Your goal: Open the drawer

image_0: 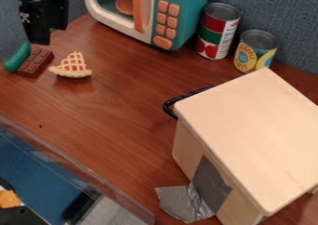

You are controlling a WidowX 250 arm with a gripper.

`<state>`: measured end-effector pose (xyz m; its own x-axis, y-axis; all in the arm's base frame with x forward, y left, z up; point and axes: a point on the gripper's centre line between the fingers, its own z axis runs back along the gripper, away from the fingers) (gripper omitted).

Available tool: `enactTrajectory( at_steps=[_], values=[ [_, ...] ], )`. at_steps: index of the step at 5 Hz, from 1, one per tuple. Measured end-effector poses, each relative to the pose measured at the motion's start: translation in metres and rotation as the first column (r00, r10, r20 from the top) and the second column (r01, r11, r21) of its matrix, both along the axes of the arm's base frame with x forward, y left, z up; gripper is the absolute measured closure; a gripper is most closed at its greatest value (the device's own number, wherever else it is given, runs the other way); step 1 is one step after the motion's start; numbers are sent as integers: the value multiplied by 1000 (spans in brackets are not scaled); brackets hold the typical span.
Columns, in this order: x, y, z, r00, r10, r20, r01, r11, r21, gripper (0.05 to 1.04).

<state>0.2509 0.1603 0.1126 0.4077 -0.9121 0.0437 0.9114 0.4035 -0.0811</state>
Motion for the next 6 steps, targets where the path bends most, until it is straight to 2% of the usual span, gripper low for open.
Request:
enactTrajectory(
  at_steps=[1,3,5,6],
  values=[
    [-1,-3,-11,1000,15,-27,-15,1000,-24,83],
    [14,-51,-29,983,180,-34,-182,981,-71,83],
    [32,-111,-33,966,257,17,-253,959,-127,83],
    [41,-140,-35,956,289,50,-281,952,-120,83]
  ],
)
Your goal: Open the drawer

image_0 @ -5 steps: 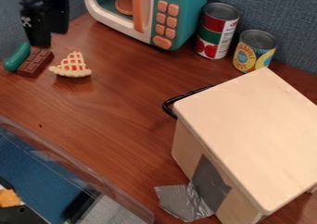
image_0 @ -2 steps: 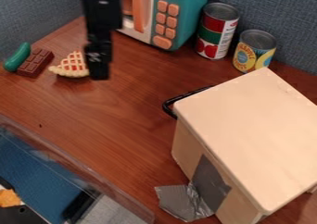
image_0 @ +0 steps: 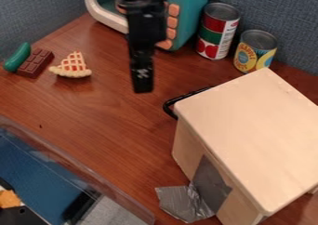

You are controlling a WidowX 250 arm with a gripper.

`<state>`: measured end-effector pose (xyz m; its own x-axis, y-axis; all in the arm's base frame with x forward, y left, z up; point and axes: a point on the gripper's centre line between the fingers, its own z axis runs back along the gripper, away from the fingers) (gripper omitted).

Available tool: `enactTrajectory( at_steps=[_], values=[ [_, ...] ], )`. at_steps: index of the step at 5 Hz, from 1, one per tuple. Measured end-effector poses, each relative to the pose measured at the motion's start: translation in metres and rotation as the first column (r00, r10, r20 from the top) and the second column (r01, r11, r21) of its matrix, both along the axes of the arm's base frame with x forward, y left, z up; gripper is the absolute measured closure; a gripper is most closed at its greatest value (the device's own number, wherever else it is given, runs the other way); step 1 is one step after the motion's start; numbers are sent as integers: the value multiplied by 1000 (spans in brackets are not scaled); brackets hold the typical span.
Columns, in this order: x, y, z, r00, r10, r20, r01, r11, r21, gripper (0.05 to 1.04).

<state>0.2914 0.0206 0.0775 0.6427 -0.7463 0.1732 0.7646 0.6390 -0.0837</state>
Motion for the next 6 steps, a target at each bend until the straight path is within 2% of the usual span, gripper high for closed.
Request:
enactTrajectory(
  at_steps=[2,4,5,6],
  values=[
    [19,-24,-5,990,112,87,-114,993,27,83],
    [30,-39,-24,986,145,85,-149,988,33,83],
    [35,-43,-35,982,171,78,-174,984,27,128],
    [38,-43,-45,976,203,78,-206,978,24,417]
  ],
)
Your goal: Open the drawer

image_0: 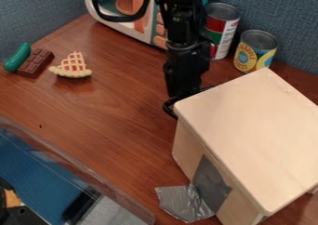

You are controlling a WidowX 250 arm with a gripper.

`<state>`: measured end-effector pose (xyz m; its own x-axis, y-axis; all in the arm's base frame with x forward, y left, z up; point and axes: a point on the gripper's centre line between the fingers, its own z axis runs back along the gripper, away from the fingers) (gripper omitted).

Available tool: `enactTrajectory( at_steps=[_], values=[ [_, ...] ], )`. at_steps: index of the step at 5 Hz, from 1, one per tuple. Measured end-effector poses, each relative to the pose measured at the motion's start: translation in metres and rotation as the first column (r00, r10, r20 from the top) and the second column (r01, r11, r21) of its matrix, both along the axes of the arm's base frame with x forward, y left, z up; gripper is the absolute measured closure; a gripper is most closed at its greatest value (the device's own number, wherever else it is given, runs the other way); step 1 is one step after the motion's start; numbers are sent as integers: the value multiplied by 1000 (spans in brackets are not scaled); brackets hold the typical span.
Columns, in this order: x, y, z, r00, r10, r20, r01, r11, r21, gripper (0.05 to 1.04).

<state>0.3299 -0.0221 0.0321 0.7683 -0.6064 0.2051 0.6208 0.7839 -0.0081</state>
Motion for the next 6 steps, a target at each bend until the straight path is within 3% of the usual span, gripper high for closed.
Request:
enactTrajectory(
  at_steps=[1,2,5,6],
  values=[
    [3,-1,-5,1000,-1,-13,0,1000,-6,725],
    [8,2,-4,999,-3,-37,2,1000,-12,894],
    [31,42,-3,993,9,-115,-7,1000,17,917],
    [39,62,-3,994,10,-107,-6,999,39,917]
  ],
)
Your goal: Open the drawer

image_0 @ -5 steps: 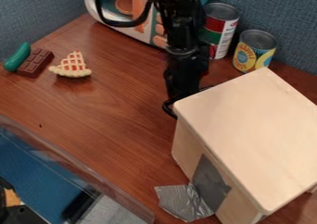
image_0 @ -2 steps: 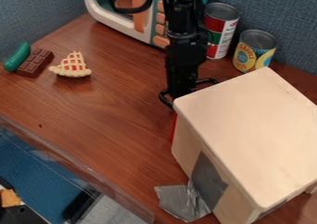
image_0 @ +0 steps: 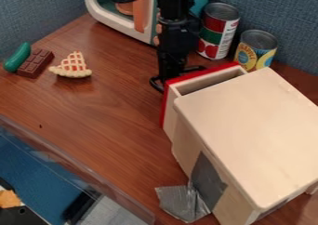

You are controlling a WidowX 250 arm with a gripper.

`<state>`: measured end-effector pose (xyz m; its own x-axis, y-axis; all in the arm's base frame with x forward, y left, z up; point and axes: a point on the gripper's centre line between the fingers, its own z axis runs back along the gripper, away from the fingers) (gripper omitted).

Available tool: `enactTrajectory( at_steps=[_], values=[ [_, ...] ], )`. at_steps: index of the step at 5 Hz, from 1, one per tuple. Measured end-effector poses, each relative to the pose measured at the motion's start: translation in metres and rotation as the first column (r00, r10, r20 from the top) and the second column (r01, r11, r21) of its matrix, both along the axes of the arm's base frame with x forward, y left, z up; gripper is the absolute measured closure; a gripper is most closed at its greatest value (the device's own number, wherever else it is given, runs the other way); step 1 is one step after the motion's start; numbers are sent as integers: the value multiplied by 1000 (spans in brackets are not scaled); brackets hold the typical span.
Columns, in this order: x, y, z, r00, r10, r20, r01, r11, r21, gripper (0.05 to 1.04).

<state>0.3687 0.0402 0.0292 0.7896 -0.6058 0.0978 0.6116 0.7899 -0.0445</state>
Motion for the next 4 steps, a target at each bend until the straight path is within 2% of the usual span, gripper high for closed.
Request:
enactTrajectory(
  at_steps=[1,4],
  values=[
    [4,17,6,1000,-6,4,6,1000,26,932],
    [2,34,8,999,0,-35,2,999,33,933]
  ],
)
